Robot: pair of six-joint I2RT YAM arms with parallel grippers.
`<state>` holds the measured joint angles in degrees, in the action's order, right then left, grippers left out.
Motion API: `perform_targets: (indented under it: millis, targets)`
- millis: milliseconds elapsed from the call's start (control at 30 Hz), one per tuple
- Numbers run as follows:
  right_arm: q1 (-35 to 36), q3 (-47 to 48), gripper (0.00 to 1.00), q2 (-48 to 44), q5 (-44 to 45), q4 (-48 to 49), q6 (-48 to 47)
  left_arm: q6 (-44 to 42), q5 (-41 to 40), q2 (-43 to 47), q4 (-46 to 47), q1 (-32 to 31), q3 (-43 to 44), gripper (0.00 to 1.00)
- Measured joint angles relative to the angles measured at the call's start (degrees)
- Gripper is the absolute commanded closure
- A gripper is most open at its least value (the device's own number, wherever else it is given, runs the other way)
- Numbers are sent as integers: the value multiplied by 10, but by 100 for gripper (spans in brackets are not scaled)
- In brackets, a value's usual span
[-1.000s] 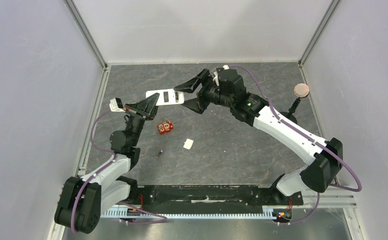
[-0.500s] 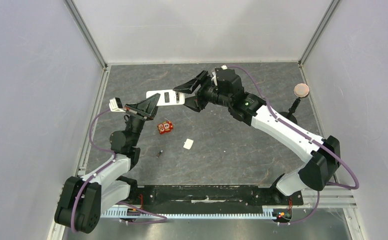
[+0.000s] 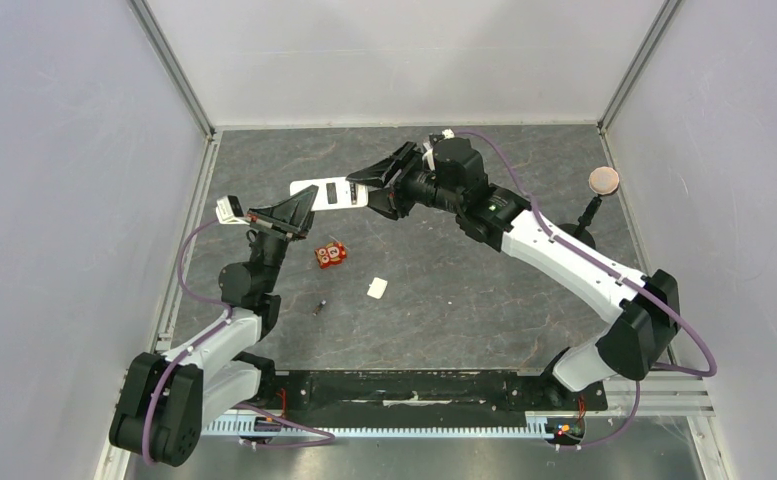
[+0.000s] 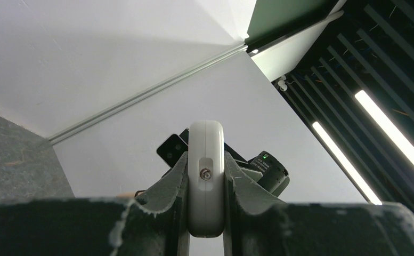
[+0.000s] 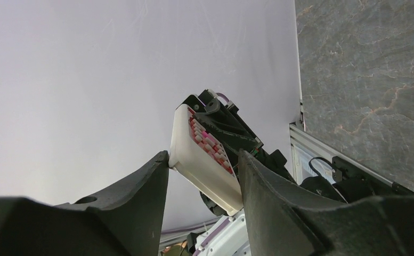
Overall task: Load the batteries into the remote control
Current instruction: Load the battery into the remote control.
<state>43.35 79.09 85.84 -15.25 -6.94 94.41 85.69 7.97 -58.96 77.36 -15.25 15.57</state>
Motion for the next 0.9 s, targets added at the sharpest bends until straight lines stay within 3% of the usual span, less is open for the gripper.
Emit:
perform_targets:
  millis: [333, 900]
  targets:
    - [0, 0, 54, 5, 0, 9, 0, 8, -9, -3, 0, 0, 0, 98]
    - [10, 6, 65, 14, 36, 21, -43, 101, -23, 2, -49, 0, 0, 98]
